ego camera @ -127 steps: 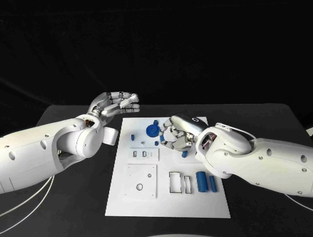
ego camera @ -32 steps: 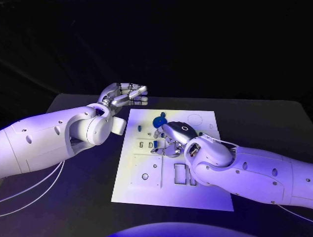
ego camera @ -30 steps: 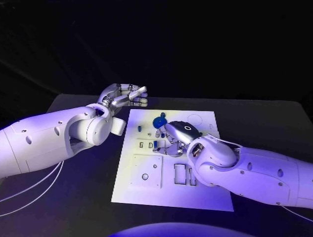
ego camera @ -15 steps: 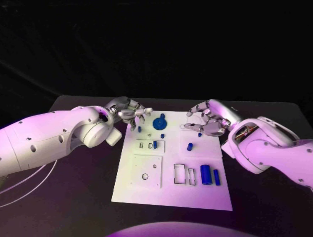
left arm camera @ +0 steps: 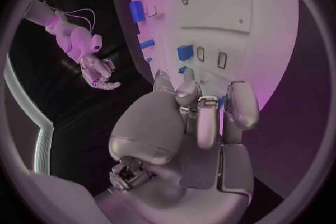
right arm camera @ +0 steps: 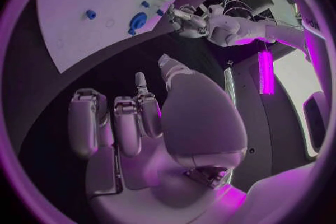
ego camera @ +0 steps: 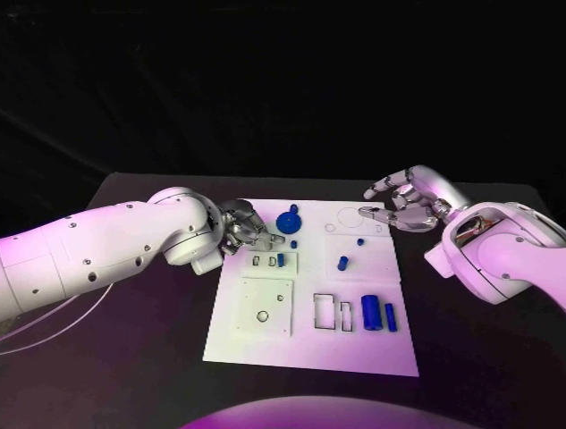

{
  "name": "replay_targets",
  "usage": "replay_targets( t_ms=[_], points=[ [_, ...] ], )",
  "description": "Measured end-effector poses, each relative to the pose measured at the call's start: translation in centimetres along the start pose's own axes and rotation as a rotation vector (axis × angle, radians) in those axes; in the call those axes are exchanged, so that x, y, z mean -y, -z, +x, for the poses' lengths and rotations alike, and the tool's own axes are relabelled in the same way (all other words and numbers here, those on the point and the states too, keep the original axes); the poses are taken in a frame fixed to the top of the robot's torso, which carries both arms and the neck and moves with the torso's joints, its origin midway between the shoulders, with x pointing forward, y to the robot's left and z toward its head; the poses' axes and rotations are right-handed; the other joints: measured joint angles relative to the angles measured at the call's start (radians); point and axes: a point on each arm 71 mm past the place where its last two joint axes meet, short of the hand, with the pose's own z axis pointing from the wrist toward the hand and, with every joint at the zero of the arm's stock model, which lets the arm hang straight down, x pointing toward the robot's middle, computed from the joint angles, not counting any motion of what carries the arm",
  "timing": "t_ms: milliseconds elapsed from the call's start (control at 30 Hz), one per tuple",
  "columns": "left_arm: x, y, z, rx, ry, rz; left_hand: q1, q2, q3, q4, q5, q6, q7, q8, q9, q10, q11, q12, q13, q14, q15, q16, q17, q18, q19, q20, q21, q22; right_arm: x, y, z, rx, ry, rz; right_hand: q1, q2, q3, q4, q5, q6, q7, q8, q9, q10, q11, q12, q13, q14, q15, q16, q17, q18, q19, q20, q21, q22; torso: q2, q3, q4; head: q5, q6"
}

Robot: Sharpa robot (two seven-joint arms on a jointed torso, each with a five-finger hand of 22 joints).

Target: Assemble the parts on the task board

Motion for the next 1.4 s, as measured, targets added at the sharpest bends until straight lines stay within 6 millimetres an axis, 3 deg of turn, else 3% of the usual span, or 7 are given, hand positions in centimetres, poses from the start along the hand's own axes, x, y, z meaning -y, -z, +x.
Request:
replay_targets(
  t_ms=[267,567,633,833,1033,1167,1400],
  points=[
    [0.7,-0.6,0.5,-0.022,-0.07,-0.058,-0.014,0.004,0.0,0.0,-0.01,0.0,0.0,0.0,0.014,0.0,0.0,0.012,0.017,0.003,-0.003,0.0,0.0,0.0,0.007,0.0,0.011,0.021,0.4,-0.1,-0.1,-0.003,-0.002,0.02,0.0,0.0,0.0,0.0,0.006,0.0,0.0,0.005,0.0,0.0,0.0,0.0,0.0,0.0,0.0,0.0,0.0,0.0,0.0,0.0,0.0,0.0,-0.001,0.0024,-0.0001,0.001,-0.004],
    [1.2,-1.1,0.8,-0.038,-0.117,-0.089,-0.018,0.008,0.0,0.0,-0.01,0.0,0.0,0.0,0.019,0.0,0.0,0.021,0.026,0.003,-0.003,0.0,0.0,0.0,0.018,-0.003,0.017,0.036,0.8,-0.3,-0.2,-0.006,0.003,0.037,0.0,0.0,0.0,0.0,0.009,0.0,0.0,0.006,0.001,0.0,0.0,-0.003,0.0,0.0,0.0,0.0,0.0,0.0,0.0,0.0,-0.004,0.0,0.0,0.002,0.0006,-0.001,-0.008],
    [1.3,-1.1,0.9,-0.042,-0.124,-0.091,-0.018,0.008,0.0,0.0,-0.01,0.0,0.0,0.0,0.02,0.0,0.0,0.025,0.026,0.003,-0.003,0.0,0.0,-0.016,0.018,-0.003,0.017,0.038,0.8,-0.3,-0.2,-0.006,0.004,0.041,0.0,0.0,0.002,0.002,0.013,0.0,0.0,0.006,0.001,0.0,0.0,-0.003,0.0,0.0,0.0,0.0,0.0,0.0,0.0,0.0,-0.004,0.0,0.0,0.002,0.0006,-0.001,-0.01],
    [1.6,-1.2,1.0,-0.049,-0.137,-0.094,-0.022,0.012,0.0,0.0,-0.006,0.0,0.0,0.004,0.027,0.0,0.0,0.029,0.032,0.003,-0.003,0.0,0.0,-0.016,0.018,-0.003,0.023,0.046,0.9,-0.5,-0.2,-0.009,0.012,0.044,0.0,0.0,0.003,0.003,0.017,0.0,0.0,0.006,0.003,0.0,0.0,-0.003,0.0,0.0,0.0,0.0,0.0,0.0,0.0,0.0,-0.004,0.0,0.001,0.002,0.0008,-0.001,-0.014],
    [1.9,-1.3,1.1,-0.053,-0.145,-0.093,-0.022,0.012,0.0,0.0,0.037,0.0,0.0,0.008,0.045,0.004,-0.004,0.035,0.038,0.001,-0.006,0.0,0.0,-0.016,0.021,0.0,0.03,0.055,0.9,-0.6,-0.1,-0.008,0.038,0.037,0.0,0.0,0.003,0.003,0.019,0.0,0.0,0.006,0.004,-0.006,-0.001,-0.007,0.0,0.0,0.0,0.0,0.0,0.0,0.0,0.0,-0.004,0.0,0.001,0.0019,0.0007,-0.002,-0.016],
    [2.1,-1.4,1.2,-0.056,-0.148,-0.091,-0.022,0.012,0.0,0.0,0.137,-0.004,-0.004,0.008,0.063,0.004,-0.004,0.035,0.038,0.0,-0.007,0.0,0.0,-0.016,0.021,0.0,0.03,0.06,0.9,-0.7,-0.1,-0.01,0.053,0.036,-0.004,-0.004,0.006,0.0,0.039,0.0,0.0,0.006,0.005,-0.007,0.0,-0.011,0.0,0.0,0.0,0.0,0.0,0.0,0.0,0.0,-0.01,0.0,0.001,0.0019,0.0007,-0.003,-0.018],
    [2.3,-1.6,1.3,-0.064,-0.155,-0.091,-0.014,0.012,0.0,0.0,0.162,-0.004,-0.004,0.008,0.068,0.001,-0.006,0.031,0.034,0.0,-0.007,0.0,0.0,-0.016,0.021,0.0,0.03,0.061,1.0,-0.7,-0.1,-0.014,0.07,0.037,-0.004,-0.004,0.008,0.003,0.044,0.0,0.0,0.006,0.006,-0.011,-0.004,-0.014,0.0,0.0,0.0,0.0,0.0,0.0,0.0,0.0,-0.01,-0.001,0.001,0.0013,0.0009,-0.004,-0.021]
  ],
)
